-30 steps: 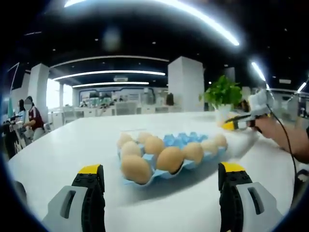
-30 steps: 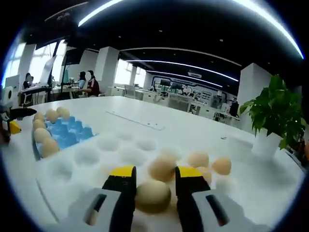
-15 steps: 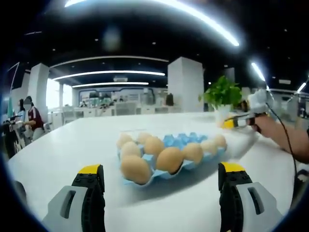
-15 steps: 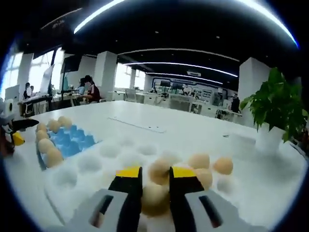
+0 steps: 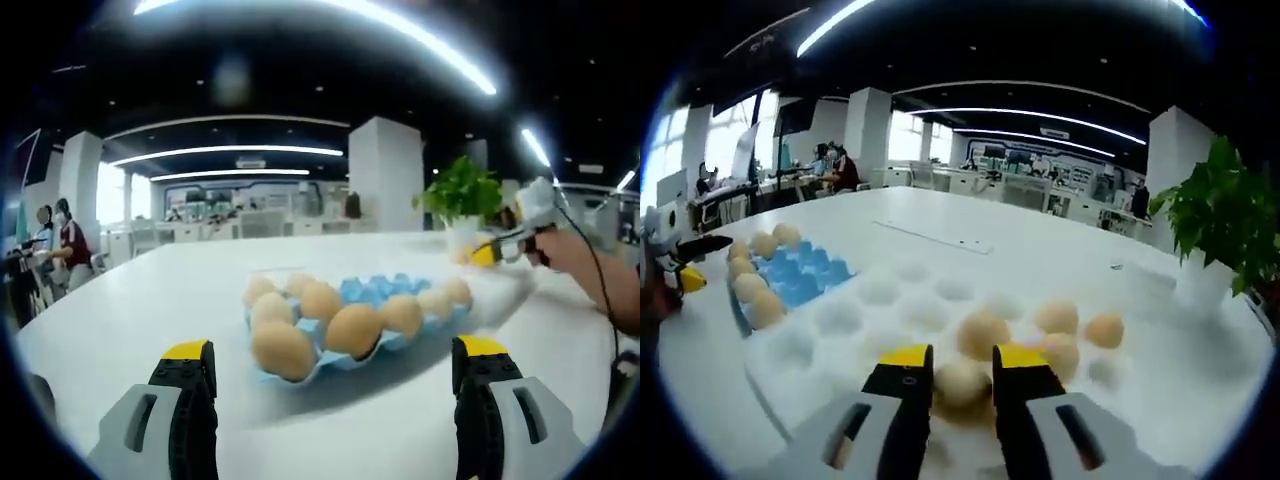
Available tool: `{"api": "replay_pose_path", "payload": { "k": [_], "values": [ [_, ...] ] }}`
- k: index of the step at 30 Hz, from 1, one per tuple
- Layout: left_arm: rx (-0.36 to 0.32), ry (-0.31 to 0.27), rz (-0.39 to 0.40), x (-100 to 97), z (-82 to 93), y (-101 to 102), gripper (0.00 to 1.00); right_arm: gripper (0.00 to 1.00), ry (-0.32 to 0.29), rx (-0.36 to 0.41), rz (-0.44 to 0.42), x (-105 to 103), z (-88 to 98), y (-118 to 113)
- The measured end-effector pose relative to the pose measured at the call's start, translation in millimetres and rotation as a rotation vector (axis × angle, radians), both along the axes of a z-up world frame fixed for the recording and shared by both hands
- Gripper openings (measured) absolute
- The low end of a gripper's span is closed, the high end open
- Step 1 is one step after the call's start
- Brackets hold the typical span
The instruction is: Pick up the eggs on the table and place them into the egg tray on the table
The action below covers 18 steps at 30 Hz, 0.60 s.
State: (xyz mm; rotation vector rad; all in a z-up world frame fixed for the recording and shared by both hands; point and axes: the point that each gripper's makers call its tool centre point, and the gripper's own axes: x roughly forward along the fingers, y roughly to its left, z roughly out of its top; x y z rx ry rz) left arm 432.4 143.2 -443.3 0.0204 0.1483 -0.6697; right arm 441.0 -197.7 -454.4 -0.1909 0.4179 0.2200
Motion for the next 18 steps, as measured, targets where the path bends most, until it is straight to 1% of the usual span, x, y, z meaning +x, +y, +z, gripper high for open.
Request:
{"api": "replay_pose_path", "payload": {
  "k": [1, 2, 6, 10, 11, 13, 18],
  "values": [
    [-0.003, -0.001, 0.002, 0.2, 0.4, 1, 1.0, 0.27, 0.015, -0.011, 0.018, 0, -1.9, 0],
    [-0.008, 0.0, 0.004, 0.3, 0.8, 1, 1.0, 0.27, 0.024, 0.003, 0.007, 1, -2.2, -1],
    [-0.01, 0.003, 0.008, 0.4, 0.3, 2, 1.0, 0.28, 0.039, -0.01, 0.02, 1, -3.4, 1],
    [-0.004, 0.001, 0.005, 0.1, -0.1, 2, 1.0, 0.27, 0.006, -0.013, 0.022, 1, -2.4, 1],
    [-0.003, 0.001, 0.005, 0.1, -0.3, 2, 1.0, 0.27, 0.0, 0.0, 0.015, 0, -0.7, 1],
    [-0.002, 0.002, 0.007, 0.4, -0.6, 2, 1.0, 0.26, -0.014, -0.014, 0.014, -2, -0.3, 2],
    [-0.003, 0.002, 0.008, 0.5, -0.7, 2, 1.0, 0.24, -0.042, -0.041, 0.006, -2, 11.0, 2]
  ]
}}
